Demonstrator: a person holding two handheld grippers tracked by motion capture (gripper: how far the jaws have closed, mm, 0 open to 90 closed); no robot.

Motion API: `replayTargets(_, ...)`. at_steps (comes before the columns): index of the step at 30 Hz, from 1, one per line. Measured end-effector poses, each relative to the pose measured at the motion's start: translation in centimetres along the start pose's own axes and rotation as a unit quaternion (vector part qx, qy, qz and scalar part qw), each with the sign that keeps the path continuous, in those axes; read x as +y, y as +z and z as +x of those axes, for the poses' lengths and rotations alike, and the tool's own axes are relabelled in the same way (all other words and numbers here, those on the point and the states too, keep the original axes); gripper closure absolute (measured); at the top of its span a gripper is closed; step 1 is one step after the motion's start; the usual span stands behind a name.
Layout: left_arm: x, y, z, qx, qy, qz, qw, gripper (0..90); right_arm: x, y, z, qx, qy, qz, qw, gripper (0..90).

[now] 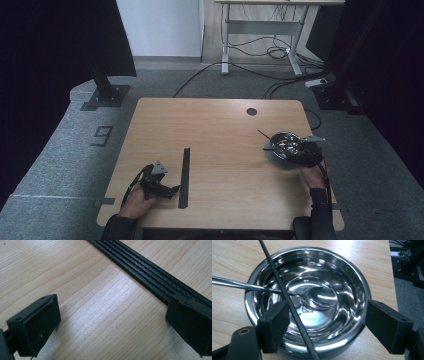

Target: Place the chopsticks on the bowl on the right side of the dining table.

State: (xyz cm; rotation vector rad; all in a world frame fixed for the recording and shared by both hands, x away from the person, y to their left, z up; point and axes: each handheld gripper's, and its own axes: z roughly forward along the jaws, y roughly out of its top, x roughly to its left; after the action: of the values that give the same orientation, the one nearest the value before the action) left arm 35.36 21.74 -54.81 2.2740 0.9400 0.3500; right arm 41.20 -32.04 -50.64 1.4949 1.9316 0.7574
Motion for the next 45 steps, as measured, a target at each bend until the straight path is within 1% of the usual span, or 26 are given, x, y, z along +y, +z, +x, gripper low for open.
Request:
replayTargets(5,0.0,0.0,0.0,0.001,0.0,0.0,1.0,0.0,-0.2,-0.3,-0.7,-0.009,0.009,-0.002,0.9999,21.8)
replayTargets(6,0.0,0.0,0.0,0.001,0.0,0.0,1.0,0.0,-0.3,-0.4,-1.0,-0.011,0.01,-0.003,0.9999,21.9)
replayTargets(8,0.0,0.0,0.0,0.001,0.0,0.0,1.0,0.0,-0.3,-0.4,-1.1,-0.013,0.01,-0.003,0.9999,21.9)
replayTargets(14,0.0,0.0,0.0,0.001,0.0,0.0,1.0,0.0,-0.6,-0.7,-2.0,-0.024,0.023,-0.002,0.9994,21.4)
replayTargets(21,0.0,0.0,0.0,0.001,-0.001,0.0,1.0,0.0,-0.9,-0.8,-3.1,-0.033,0.033,0.001,0.9989,19.4)
replayTargets(22,0.0,0.0,0.0,0.001,-0.001,0.0,1.0,0.0,-1.0,-0.8,-3.4,-0.033,0.039,0.002,0.9987,18.6)
replayTargets(24,0.0,0.0,0.0,0.001,0.0,0.0,1.0,0.0,-1.0,-0.8,-3.6,-0.034,0.041,0.002,0.9986,18.1)
replayTargets(27,0.0,0.0,0.0,0.001,0.0,0.0,1.0,0.0,-1.3,-0.8,-4.2,-0.038,0.048,-0.003,0.9981,15.7)
replayTargets(29,0.0,0.0,0.0,0.001,-0.001,0.0,1.0,0.0,-1.4,-0.8,-4.5,-0.038,0.056,-0.007,0.9977,15.0)
replayTargets(30,0.0,0.0,0.0,0.001,-0.001,0.0,1.0,0.0,-1.5,-0.9,-4.9,-0.045,0.06,-0.009,0.9972,14.2)
replayTargets(31,0.0,0.0,0.0,0.001,0.0,0.0,1.0,0.0,-1.5,-0.9,-4.9,-0.045,0.06,-0.009,0.9972,14.2)
replayTargets(35,0.0,0.0,0.0,0.001,-0.001,0.0,1.0,0.0,-1.6,-0.8,-5.4,-0.052,0.071,-0.01,0.9961,13.5)
replayTargets(39,0.0,0.0,0.0,0.001,-0.001,0.0,1.0,0.0,-1.7,-0.4,-5.8,-0.059,0.076,-0.009,0.9953,13.4)
replayTargets(45,0.0,0.0,0.0,0.001,-0.001,0.0,1.0,0.0,-1.7,0.1,-6.4,-0.061,0.085,-0.013,0.9945,13.2)
